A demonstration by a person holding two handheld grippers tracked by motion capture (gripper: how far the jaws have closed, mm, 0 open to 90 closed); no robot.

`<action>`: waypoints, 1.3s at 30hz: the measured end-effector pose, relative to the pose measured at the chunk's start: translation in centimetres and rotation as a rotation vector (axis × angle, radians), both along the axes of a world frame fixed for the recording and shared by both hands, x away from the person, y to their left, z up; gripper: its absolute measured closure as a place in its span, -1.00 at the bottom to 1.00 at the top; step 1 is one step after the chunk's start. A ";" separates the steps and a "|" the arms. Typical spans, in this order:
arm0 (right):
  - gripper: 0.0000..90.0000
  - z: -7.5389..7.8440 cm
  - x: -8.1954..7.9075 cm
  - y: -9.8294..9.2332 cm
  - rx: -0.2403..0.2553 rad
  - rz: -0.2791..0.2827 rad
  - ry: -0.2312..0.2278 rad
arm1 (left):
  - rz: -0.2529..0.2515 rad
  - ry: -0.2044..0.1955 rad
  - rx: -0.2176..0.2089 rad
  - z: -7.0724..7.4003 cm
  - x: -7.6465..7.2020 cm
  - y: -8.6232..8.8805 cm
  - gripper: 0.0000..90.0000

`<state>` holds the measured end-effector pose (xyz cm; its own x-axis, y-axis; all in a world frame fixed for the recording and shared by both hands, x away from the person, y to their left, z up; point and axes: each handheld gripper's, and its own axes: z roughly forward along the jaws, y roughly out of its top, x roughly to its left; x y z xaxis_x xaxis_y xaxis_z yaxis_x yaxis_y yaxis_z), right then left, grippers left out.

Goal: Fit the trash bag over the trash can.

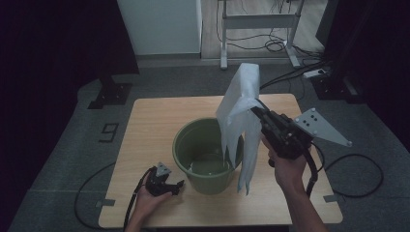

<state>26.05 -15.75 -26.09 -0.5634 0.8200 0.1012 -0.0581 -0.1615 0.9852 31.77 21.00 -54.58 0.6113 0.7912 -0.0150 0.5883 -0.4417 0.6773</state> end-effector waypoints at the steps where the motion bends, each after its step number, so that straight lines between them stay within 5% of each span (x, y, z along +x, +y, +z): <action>1: 0.98 -0.2 0.1 0.1 -0.002 0.002 0.004 | 0.000 0.000 0.000 0.0 0.0 0.0 -0.61; 14: 0.98 -4.5 1.1 1.5 -0.030 0.027 0.088 | 0.001 0.000 0.000 0.0 0.0 0.0 -0.61; 29: 0.98 -4.8 -2.3 1.8 -0.030 0.088 0.051 | 0.000 0.000 -0.001 0.0 0.0 0.0 -0.61; 39: 0.98 -5.6 -2.9 0.7 -0.031 0.071 0.066 | 0.000 -0.001 -0.001 0.0 0.0 0.0 -0.61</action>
